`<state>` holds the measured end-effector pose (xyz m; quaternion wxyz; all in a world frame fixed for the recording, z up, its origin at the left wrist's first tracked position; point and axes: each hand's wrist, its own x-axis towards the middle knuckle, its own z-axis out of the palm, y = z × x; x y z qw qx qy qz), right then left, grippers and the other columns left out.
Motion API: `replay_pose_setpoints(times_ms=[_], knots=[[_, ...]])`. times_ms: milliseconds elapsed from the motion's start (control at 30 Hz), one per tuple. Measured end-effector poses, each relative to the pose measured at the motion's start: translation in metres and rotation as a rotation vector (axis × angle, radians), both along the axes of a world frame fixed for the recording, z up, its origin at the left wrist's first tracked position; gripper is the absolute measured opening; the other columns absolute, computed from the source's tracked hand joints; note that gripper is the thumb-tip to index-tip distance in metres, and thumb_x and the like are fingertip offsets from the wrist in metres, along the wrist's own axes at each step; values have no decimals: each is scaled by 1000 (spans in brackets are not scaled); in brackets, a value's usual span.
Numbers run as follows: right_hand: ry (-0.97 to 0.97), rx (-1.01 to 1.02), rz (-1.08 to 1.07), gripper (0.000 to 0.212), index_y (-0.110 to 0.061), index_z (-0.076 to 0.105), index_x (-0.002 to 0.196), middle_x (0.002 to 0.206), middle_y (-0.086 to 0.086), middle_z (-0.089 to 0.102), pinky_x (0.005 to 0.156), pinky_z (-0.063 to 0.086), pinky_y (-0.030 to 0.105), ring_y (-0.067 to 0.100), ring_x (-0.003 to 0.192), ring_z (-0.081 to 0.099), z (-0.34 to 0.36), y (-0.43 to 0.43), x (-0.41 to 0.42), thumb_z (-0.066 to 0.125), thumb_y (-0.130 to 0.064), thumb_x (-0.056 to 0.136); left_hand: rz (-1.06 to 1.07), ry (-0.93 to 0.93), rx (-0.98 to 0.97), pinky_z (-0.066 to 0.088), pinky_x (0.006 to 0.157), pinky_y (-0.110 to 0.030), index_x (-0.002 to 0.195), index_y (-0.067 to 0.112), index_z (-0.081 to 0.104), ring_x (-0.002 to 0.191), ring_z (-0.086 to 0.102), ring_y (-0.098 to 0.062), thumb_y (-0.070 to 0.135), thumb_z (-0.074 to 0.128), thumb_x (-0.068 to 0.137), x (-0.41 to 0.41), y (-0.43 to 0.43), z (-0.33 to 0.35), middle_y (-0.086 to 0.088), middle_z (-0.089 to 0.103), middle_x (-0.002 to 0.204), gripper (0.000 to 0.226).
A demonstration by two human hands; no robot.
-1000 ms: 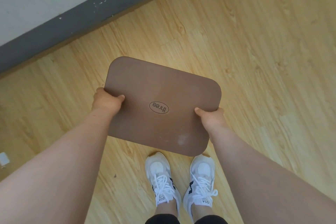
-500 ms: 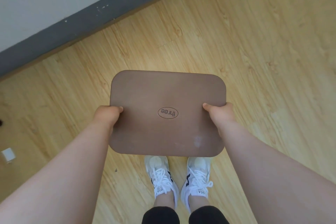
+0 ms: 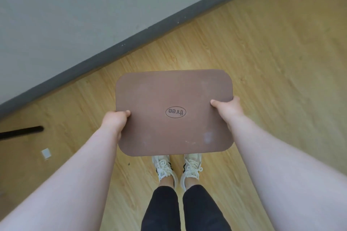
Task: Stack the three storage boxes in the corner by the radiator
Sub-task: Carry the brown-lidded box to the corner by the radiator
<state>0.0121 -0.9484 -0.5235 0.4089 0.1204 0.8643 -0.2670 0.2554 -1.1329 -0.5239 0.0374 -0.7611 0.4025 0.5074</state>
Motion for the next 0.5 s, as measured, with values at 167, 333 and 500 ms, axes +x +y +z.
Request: replay_pose_setpoints(times_ms=[167,333,500], knots=[[3,-47,-29,60,-11,41,127,128,10,59,99,46,46,32,113,60,87,27,-2,75,-27,80,-54,52,-26,46,85,-33,122,1,60,102,62,-31,11,63,90,-9,10,89,-17,65,118,34],[-23,-76,-61,59,-12,43,127,127,8,60,99,47,50,33,111,60,165,61,-8,75,-27,80,-118,53,-81,43,89,-35,123,6,60,98,60,-28,20,65,88,-19,28,173,-12,65,117,38],[-16,-109,-55,62,-12,44,126,125,9,60,98,48,50,33,110,61,219,87,-19,78,-31,77,-210,27,-174,43,80,-36,123,10,60,87,55,-27,27,63,89,-36,45,231,-7,64,109,38]])
